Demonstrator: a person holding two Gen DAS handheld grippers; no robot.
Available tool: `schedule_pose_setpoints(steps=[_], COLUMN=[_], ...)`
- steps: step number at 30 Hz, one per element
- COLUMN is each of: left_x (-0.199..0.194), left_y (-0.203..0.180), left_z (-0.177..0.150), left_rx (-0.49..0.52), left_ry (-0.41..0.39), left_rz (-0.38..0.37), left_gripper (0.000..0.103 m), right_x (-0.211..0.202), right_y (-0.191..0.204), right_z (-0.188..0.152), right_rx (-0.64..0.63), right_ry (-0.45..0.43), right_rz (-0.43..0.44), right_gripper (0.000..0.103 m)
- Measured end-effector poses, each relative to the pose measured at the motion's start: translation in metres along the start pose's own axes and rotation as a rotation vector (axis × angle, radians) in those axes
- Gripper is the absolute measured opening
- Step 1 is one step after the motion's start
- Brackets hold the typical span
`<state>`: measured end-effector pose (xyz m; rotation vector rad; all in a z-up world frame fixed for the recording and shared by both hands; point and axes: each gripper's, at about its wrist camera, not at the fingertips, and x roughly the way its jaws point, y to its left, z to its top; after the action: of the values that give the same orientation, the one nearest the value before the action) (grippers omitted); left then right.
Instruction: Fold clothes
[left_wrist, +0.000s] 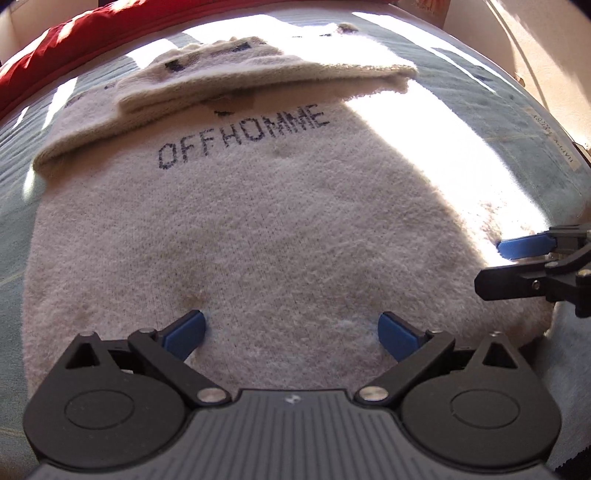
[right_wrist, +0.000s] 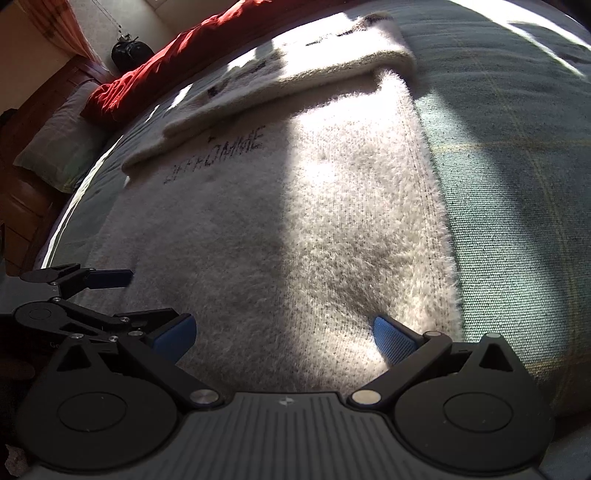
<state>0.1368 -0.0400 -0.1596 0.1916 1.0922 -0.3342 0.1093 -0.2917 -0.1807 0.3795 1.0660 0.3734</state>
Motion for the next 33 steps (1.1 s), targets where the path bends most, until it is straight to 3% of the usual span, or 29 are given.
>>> schedule_pose_setpoints(steps=[13,16,23,27,33], left_x=[-0.018,-0.027,-0.046,-0.043,-0.016], left_y=[-0.01,-0.009,0.001,0.003,0.002], left_z=[-0.019,-0.016,-0.007,-0.01,-0.035], left_rx=[0.01,0.103,0.357,0.399,0.352], left_ry=[-0.03,-0.082,-0.165,-0.147,-0.062], left_rz=[0.097,0.129,0.208,0.189,0.108], left_gripper=[0.1,0.1,0.1,0.1,0.1], right_x=[0.001,-0.002,-0.027,-0.018,0.027], right_y=[0.006,0.013,0.036,0.044,0.039], right_z=[-0.005,-0.001,0.033,0.051,0.03], right_rx=[-0.064,-0.11,-0.313,-0.352,-0.276], right_ry=[-0.015,0.001,-0.053,-0.033,0.064], right_rz=[-0.019,-0.035,-0.07,-0.042,-0.137], right_gripper=[0.103,0.103,0.103,0.103,0.103])
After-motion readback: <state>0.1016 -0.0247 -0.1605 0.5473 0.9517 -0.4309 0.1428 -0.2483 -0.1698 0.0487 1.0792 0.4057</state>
